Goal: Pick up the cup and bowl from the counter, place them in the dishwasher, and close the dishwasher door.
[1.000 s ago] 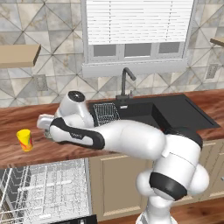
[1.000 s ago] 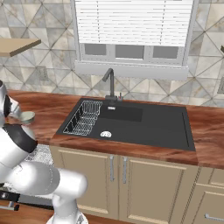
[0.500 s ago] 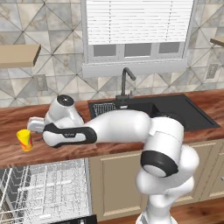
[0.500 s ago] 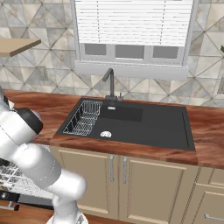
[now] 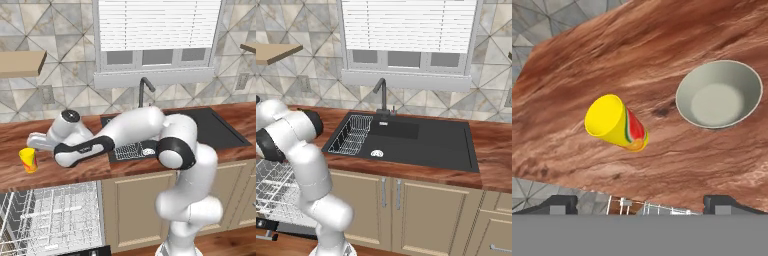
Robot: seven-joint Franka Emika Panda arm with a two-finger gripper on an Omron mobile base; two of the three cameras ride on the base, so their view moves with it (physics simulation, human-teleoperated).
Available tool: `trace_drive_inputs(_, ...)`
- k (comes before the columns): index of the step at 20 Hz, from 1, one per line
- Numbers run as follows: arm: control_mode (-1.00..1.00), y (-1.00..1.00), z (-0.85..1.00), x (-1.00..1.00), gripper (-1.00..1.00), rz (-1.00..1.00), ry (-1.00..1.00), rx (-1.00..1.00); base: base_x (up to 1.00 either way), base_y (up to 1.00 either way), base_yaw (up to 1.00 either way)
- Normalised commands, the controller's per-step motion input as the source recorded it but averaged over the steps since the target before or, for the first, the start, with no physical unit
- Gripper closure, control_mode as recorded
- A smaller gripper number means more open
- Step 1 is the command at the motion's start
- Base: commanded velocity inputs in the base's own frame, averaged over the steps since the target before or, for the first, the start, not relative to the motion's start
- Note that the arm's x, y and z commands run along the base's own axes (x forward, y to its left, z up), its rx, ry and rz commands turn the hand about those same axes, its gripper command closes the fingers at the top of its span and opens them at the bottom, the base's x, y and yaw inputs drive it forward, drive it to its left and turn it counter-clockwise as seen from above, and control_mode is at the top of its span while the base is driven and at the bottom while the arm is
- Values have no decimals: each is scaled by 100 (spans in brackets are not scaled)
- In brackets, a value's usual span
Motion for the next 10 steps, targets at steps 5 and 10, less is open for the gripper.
trace_drive_inputs(5, -100, 32, -15, 33, -100, 0, 0, 0, 0, 0, 0)
trace_drive_inputs(10, -100, 41, -2, 25, -100, 0, 0, 0, 0, 0, 0)
